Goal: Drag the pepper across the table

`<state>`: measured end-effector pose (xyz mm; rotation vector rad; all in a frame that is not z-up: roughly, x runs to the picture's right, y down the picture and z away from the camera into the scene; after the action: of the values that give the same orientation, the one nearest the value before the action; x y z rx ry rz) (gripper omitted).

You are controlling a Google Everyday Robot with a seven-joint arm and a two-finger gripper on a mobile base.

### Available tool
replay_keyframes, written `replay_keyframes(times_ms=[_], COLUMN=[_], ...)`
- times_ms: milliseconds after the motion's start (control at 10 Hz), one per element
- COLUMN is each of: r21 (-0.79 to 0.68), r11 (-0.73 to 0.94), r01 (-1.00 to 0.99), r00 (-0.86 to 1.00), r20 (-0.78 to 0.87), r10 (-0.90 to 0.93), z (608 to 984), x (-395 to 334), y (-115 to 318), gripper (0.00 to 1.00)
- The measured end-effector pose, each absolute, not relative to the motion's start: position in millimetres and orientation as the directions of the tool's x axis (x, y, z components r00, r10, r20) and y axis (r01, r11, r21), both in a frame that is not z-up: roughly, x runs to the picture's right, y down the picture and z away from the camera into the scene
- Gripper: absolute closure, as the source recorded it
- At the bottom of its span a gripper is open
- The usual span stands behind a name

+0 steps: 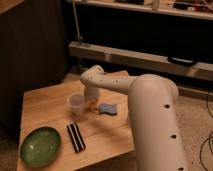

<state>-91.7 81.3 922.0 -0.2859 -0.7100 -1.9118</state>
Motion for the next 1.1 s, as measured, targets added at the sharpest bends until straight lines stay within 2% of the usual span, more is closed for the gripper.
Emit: replay_keyframes(times_ms=[1100], r21=[0.336], r11=[-0.292], r01=[0.895], r00=[-0.434], r20=[0.511], r10=[-0.742], z=[958], x=[-94], y=[56], gripper=[0.66])
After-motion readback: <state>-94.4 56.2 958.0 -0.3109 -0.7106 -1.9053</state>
